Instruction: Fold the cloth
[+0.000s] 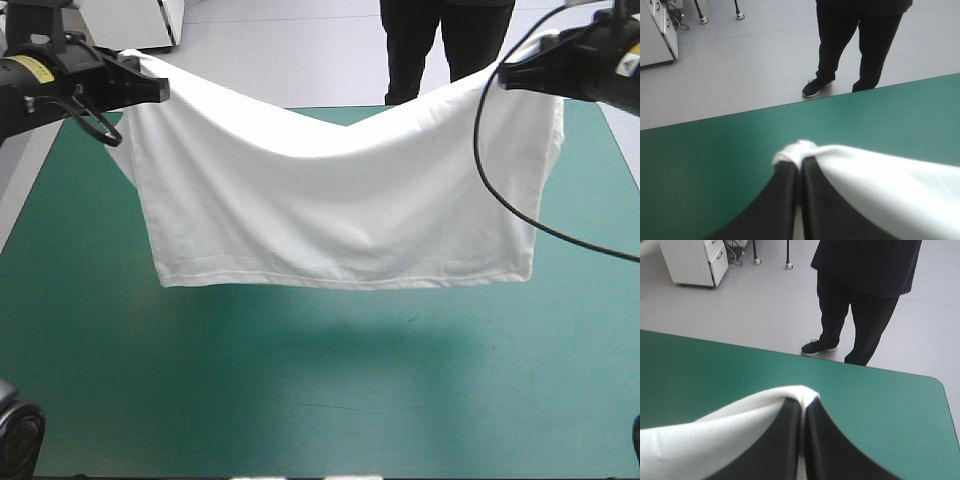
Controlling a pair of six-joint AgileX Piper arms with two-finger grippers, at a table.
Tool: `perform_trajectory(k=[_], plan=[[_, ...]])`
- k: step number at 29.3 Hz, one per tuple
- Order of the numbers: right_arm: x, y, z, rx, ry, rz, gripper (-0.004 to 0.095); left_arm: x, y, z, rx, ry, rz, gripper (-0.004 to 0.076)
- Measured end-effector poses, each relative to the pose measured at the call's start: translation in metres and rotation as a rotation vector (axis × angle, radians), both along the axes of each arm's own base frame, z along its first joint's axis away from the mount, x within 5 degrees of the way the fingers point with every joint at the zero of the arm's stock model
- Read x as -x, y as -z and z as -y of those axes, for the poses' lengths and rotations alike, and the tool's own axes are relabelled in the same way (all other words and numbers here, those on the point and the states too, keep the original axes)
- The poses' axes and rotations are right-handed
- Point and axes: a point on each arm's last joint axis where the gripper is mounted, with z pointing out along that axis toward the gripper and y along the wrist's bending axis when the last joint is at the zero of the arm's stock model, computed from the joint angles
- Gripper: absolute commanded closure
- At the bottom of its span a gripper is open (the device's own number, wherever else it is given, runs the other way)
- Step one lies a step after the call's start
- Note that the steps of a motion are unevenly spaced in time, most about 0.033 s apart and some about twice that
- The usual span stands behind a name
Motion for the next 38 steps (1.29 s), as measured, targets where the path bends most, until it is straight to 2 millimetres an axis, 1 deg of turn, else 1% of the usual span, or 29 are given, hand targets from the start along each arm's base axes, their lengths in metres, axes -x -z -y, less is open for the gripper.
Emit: perform_trajectory(k=[2, 3, 4, 6, 10, 12, 15, 18, 21, 25, 28, 29, 31, 33, 34, 35, 36, 38], plan=[[-0.024, 0.013, -0.006, 0.012, 0.0, -0.049, 0.0921, -0.019, 0.01, 0.003, -0.016, -0.011, -0.021, 0.0746], [-0.042, 0.023, -0.01, 0.018, -0.001, -0.072, 0.0921, -0.032, 0.015, 0.005, -0.025, -0.023, -0.019, 0.0746], [-0.059, 0.031, -0.014, 0.022, -0.003, -0.079, 0.0921, -0.049, 0.024, 0.007, -0.033, -0.031, -0.021, 0.0746], [-0.081, 0.041, -0.018, 0.031, 0.004, -0.068, 0.0921, -0.07, 0.035, 0.012, -0.04, -0.036, -0.017, 0.0746], [-0.113, 0.056, -0.023, 0.038, 0.018, -0.039, 0.0921, -0.103, 0.052, 0.019, -0.038, -0.036, 0.011, 0.0746], [-0.123, 0.059, -0.025, 0.048, 0.025, -0.028, 0.0921, -0.117, 0.059, 0.022, -0.034, -0.035, 0.031, 0.0746], [-0.132, 0.064, -0.026, 0.056, 0.032, -0.033, 0.0921, -0.128, 0.066, 0.025, -0.03, -0.034, 0.052, 0.0746], [-0.139, 0.075, -0.027, 0.061, 0.038, -0.086, 0.0921, -0.132, 0.071, 0.026, -0.033, -0.033, 0.033, 0.0746], [-0.148, 0.094, -0.03, 0.058, 0.043, -0.207, 0.0921, -0.134, 0.084, 0.026, -0.057, -0.033, -0.073, 0.0746], [-0.158, 0.124, -0.035, 0.049, 0.037, -0.372, 0.0921, -0.14, 0.116, 0.026, -0.116, -0.048, -0.296, 0.0746], [-0.164, 0.154, -0.04, 0.045, 0.018, -0.485, 0.0921, -0.148, 0.143, 0.027, -0.137, -0.067, -0.407, 0.0746], [-0.163, 0.17, -0.041, 0.047, 0.012, -0.547, 0.0921, -0.149, 0.154, 0.027, -0.143, -0.071, -0.449, 0.0746], [-0.158, 0.195, -0.041, 0.058, 0.012, -0.646, 0.0921, -0.146, 0.179, 0.026, -0.16, -0.077, -0.542, 0.0746], [-0.146, 0.224, -0.038, 0.076, 0.016, -0.754, 0.0921, -0.133, 0.207, 0.023, -0.174, -0.089, -0.649, 0.0746], [-0.138, 0.237, -0.037, 0.083, 0.018, -0.799, 0.0921, -0.124, 0.22, 0.021, -0.175, -0.094, -0.689, 0.0746], [-0.129, 0.248, -0.035, 0.087, 0.017, -0.834, 0.0921, -0.115, 0.229, 0.02, -0.173, -0.095, -0.715, 0.0746], [-0.121, 0.256, -0.034, 0.084, 0.016, -0.857, 0.0921, -0.103, 0.238, 0.018, -0.166, -0.093, -0.734, 0.0746], [-0.1, 0.274, -0.031, 0.079, 0.012, -0.904, 0.0921, -0.081, 0.249, 0.014, -0.15, -0.092, -0.75, 0.0746]])
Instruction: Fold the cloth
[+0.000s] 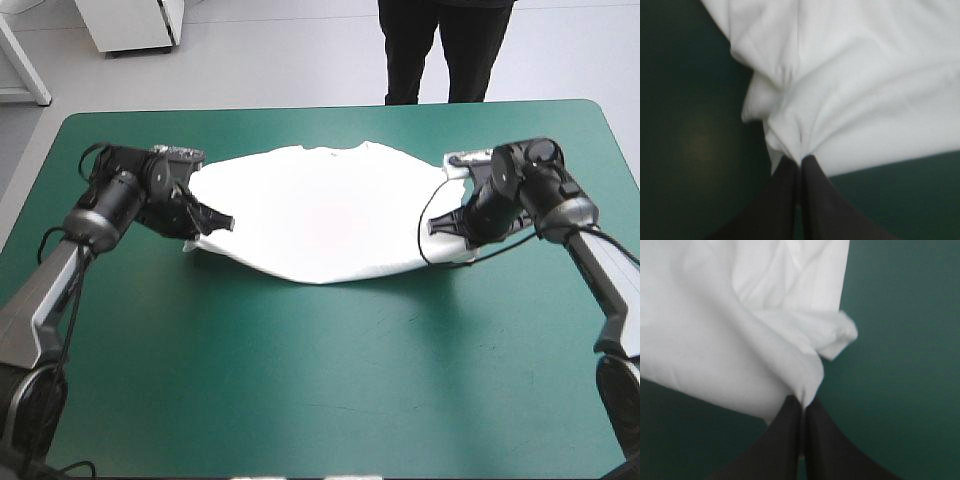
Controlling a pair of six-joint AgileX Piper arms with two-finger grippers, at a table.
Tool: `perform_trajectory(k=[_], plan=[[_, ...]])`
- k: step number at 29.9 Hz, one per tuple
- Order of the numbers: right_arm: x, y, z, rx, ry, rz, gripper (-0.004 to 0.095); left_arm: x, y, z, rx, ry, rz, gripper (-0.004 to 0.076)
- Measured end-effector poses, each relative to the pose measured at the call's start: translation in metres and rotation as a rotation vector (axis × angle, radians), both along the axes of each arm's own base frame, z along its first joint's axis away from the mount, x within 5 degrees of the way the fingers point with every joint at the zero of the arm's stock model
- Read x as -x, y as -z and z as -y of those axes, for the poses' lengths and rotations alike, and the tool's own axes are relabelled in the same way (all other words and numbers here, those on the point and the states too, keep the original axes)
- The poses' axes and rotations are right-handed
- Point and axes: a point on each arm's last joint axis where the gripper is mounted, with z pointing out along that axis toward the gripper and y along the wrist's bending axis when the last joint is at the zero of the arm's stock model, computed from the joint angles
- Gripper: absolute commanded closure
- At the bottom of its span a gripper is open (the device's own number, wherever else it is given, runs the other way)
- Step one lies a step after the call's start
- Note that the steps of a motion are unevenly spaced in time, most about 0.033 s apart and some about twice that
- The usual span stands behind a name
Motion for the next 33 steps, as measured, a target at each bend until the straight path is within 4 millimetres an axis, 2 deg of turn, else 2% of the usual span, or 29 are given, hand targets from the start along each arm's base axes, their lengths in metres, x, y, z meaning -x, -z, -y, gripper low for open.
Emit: perform_trajectory(k=[4, 10, 16, 22, 28, 31, 33], plan=[[0.037, 0.027, 0.007, -0.001, 0.003, -0.072, 0.0921, 0.042, 0.018, -0.007, 0.019, -0.008, -0.054, 0.0746], [0.085, 0.049, 0.016, -0.006, -0.008, -0.143, 0.0921, 0.086, 0.048, -0.008, 0.038, 0.014, -0.151, 0.0746], [0.126, 0.06, 0.025, -0.005, -0.012, -0.182, 0.0921, 0.136, 0.075, -0.005, 0.027, 0.036, -0.231, 0.0746], [0.159, 0.061, 0.032, -0.007, -0.012, -0.207, 0.0921, 0.181, 0.083, -0.008, 0.043, 0.022, -0.251, 0.0746], [0.176, 0.059, 0.032, -0.042, -0.008, -0.235, 0.0908, 0.201, 0.084, -0.012, 0.061, 0.022, -0.244, 0.0733], [0.177, 0.058, 0.032, -0.046, -0.008, -0.246, 0.0799, 0.202, 0.084, -0.013, 0.053, 0.033, -0.255, 0.0645], [0.178, 0.058, 0.032, -0.045, -0.008, -0.249, 0.0674, 0.203, 0.084, -0.013, 0.047, 0.042, -0.266, 0.0528]])
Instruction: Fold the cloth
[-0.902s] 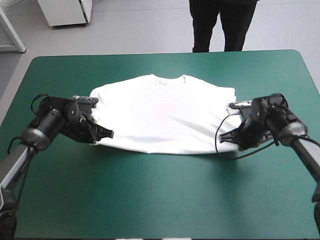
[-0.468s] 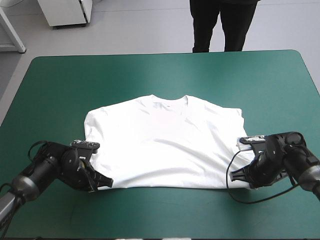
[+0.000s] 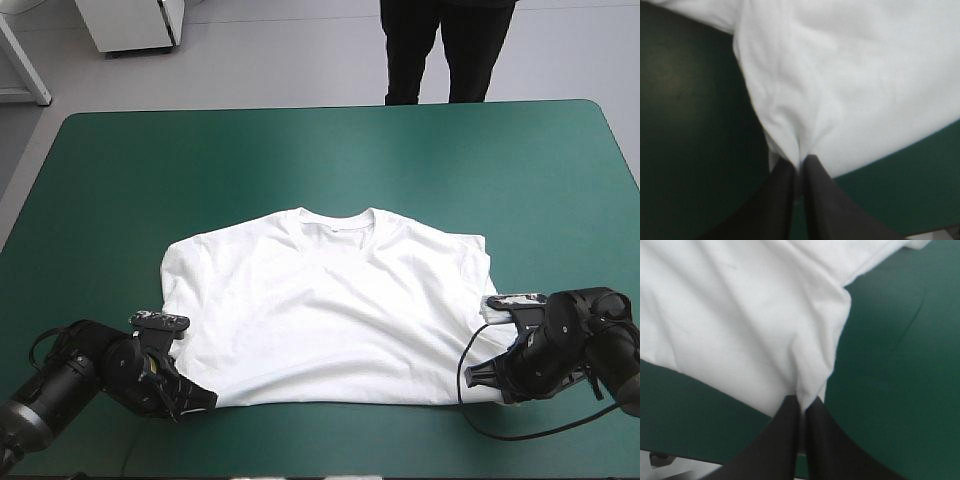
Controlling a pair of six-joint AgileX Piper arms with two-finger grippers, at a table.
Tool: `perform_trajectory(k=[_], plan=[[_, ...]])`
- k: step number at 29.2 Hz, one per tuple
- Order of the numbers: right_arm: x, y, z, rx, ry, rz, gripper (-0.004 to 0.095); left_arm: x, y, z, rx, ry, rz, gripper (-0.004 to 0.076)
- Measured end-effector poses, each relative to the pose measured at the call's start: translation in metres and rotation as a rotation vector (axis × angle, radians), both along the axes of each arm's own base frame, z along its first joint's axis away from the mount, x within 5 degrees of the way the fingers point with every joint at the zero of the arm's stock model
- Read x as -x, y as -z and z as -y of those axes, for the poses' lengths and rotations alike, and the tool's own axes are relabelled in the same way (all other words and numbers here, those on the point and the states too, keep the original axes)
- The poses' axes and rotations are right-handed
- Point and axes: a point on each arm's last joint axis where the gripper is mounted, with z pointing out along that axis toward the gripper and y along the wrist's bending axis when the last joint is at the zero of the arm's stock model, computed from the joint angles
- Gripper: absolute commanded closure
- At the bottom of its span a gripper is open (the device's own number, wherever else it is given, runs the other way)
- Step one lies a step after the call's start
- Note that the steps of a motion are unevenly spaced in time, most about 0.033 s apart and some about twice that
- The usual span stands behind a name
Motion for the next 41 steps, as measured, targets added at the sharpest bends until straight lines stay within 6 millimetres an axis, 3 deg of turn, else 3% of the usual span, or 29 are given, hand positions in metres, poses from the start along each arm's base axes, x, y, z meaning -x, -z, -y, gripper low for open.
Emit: perform_trajectory(k=[4, 7, 12, 17, 21, 28, 37, 38, 41], plan=[[0.001, 0.0, -0.002, -0.02, 0.005, -0.009, 0.0411, 0.004, -0.001, -0.002, -0.02, 0.006, -0.051, 0.0276], [0.001, -0.002, -0.005, -0.053, 0.011, -0.013, 0.0349, 0.004, -0.006, -0.002, -0.03, 0.01, -0.063, 0.0199], [-0.004, -0.025, -0.007, -0.09, 0.009, 0.073, 0.0412, -0.007, -0.036, 0.002, 0.004, 0.013, 0.04, 0.0212], [-0.009, -0.068, -0.005, -0.094, 0.011, 0.243, 0.0449, -0.02, -0.074, 0.001, -0.011, 0.008, 0.193, 0.0212], [-0.011, -0.089, -0.005, -0.107, 0.016, 0.314, 0.0449, -0.032, -0.089, -0.005, -0.086, -0.023, 0.263, 0.024], [-0.013, -0.104, -0.006, -0.127, 0.022, 0.354, 0.0449, -0.073, -0.079, -0.012, -0.173, -0.095, 0.185, 0.0286], [-0.012, -0.104, -0.007, -0.134, 0.022, 0.348, 0.0449, -0.146, -0.068, -0.048, -0.076, -0.219, 0.13, 0.0301], [-0.012, -0.104, -0.007, -0.135, 0.022, 0.347, 0.0449, -0.16, -0.064, -0.05, -0.066, -0.222, 0.124, 0.0301], [-0.012, -0.104, -0.007, -0.137, 0.025, 0.347, 0.0449, -0.179, -0.054, -0.049, -0.07, -0.213, 0.108, 0.03]])
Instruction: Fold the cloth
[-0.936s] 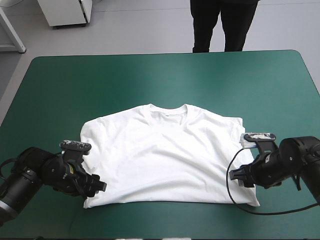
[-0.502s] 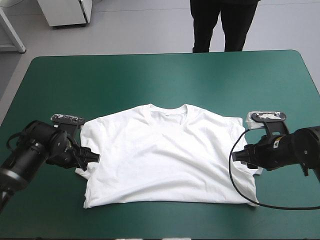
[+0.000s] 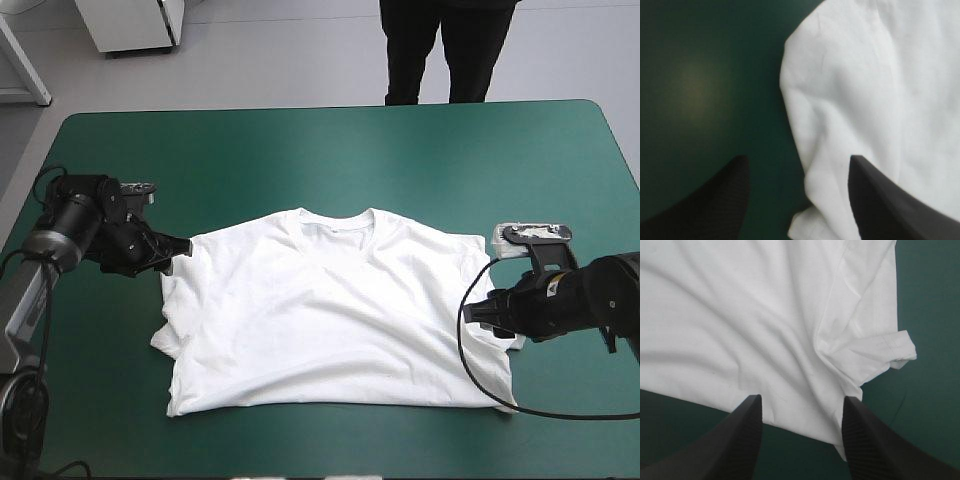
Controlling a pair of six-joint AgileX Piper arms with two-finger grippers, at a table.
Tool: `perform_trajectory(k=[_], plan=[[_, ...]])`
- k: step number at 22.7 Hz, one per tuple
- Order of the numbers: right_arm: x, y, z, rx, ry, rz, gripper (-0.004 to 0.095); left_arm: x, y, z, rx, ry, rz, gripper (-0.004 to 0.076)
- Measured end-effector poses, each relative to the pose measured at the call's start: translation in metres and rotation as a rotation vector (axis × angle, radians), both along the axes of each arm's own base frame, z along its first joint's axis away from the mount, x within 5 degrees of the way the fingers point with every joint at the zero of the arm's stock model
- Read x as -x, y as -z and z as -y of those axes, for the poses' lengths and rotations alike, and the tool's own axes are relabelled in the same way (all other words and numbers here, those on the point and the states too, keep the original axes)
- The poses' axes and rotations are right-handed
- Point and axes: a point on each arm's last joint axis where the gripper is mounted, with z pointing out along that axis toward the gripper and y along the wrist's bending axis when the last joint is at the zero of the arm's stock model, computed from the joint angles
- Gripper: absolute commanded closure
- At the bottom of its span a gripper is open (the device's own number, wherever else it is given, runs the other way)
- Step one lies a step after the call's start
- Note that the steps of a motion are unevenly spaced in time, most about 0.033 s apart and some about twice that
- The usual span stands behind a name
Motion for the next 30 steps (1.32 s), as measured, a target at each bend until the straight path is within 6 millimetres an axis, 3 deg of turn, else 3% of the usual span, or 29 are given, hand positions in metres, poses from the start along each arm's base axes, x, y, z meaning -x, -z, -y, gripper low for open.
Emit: perform_trajectory(k=[2, 8, 14, 16, 20, 30], plan=[[0.0, 0.0, 0.0, -0.002, 0.004, -0.001, 0.0449, -0.017, 0.017, 0.001, -0.002, 0.002, -0.042, 0.0306], [0.0, 0.0, 0.0, -0.003, 0.007, -0.002, 0.0452, -0.037, 0.055, 0.001, -0.005, 0.002, -0.125, 0.0321], [0.0, 0.0, 0.0, -0.006, 0.014, -0.005, 0.0533, -0.048, 0.074, -0.014, 0.018, -0.068, -0.139, 0.0402], [0.0, 0.0, 0.0, -0.007, 0.016, -0.005, 0.0533, -0.048, 0.075, -0.014, 0.033, -0.072, -0.142, 0.0475], [0.0, 0.0, 0.0, -0.008, 0.018, -0.006, 0.0533, -0.05, 0.076, -0.012, 0.071, -0.061, -0.148, 0.0736], [0.0, 0.0, 0.0, -0.008, 0.019, -0.006, 0.0534, -0.047, 0.071, -0.012, 0.068, -0.052, -0.151, 0.0746]])
